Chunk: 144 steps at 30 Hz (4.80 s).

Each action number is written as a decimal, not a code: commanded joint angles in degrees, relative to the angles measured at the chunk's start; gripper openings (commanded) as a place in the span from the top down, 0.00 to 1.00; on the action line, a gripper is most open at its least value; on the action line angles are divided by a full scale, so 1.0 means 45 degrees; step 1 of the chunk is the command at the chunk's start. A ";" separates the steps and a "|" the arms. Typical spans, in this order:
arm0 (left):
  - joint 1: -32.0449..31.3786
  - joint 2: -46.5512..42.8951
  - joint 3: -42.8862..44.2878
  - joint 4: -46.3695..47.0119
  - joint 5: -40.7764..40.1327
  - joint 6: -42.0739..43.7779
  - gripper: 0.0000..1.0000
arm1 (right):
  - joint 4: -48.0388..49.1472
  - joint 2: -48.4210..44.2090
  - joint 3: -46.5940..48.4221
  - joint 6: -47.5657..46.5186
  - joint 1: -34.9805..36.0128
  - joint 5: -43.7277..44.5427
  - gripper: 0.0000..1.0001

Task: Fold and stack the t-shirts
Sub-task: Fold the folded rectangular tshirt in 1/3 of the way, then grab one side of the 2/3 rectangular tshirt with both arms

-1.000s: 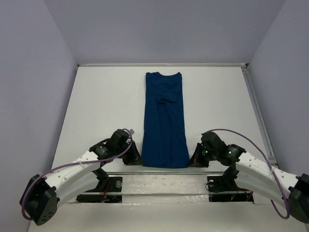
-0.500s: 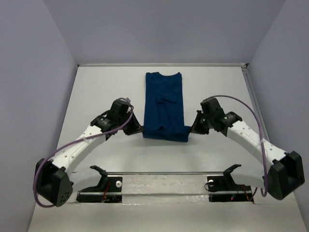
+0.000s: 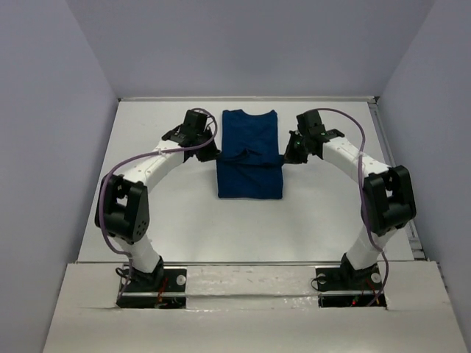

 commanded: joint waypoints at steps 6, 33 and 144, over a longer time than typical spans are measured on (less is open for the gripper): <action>0.0098 0.2700 0.2899 -0.0161 -0.0460 0.1128 1.00 | 0.0202 0.2176 0.2353 -0.1137 -0.0702 0.0002 1.00; -0.0525 -0.0285 -0.0200 0.2415 -0.0540 -0.0120 0.69 | 0.0553 0.1806 0.2649 -0.1547 -0.0157 -0.1814 1.00; 0.0371 -0.1088 -0.7041 0.5425 0.2782 0.0054 0.49 | 0.4889 -0.1960 -0.6099 0.0736 -0.0116 -0.2771 0.36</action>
